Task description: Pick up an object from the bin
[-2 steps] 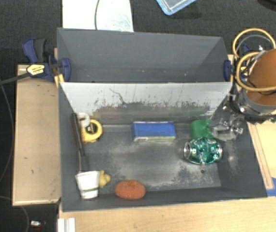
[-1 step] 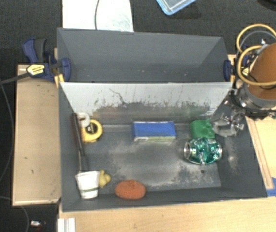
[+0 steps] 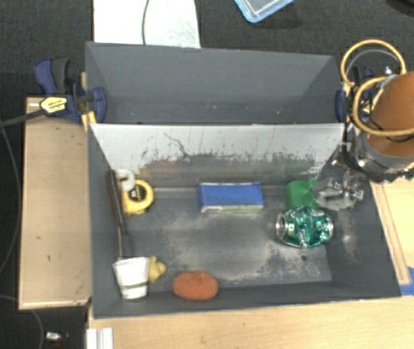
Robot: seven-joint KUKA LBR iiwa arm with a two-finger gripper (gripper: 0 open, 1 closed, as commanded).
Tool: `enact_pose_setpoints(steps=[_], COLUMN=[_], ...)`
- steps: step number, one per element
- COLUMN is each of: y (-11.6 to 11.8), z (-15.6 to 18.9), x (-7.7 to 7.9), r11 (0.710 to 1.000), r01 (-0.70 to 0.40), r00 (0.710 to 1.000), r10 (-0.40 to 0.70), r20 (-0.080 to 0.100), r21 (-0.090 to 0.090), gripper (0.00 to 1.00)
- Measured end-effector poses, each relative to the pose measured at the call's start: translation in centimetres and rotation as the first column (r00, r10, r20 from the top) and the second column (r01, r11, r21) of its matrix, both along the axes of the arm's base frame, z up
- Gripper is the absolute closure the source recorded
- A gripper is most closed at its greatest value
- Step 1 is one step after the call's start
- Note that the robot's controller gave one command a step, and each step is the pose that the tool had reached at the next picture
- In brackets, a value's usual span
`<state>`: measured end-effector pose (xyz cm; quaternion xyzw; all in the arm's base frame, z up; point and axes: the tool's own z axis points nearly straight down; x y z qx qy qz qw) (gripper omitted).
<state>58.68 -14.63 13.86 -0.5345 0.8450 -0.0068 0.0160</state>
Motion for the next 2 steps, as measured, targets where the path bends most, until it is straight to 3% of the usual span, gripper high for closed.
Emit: enact_pose_setpoints(steps=[1, 2], y=[0.75, 0.11], z=[-0.67, -0.76], x=[-0.04, -0.09], r11=[0.994, 0.998], r01=[0.106, 0.068], r00=[0.994, 0.998], r10=[-0.106, -0.068], r20=[0.003, 0.006], r21=[0.005, 0.003], gripper=[1.0, 1.0])
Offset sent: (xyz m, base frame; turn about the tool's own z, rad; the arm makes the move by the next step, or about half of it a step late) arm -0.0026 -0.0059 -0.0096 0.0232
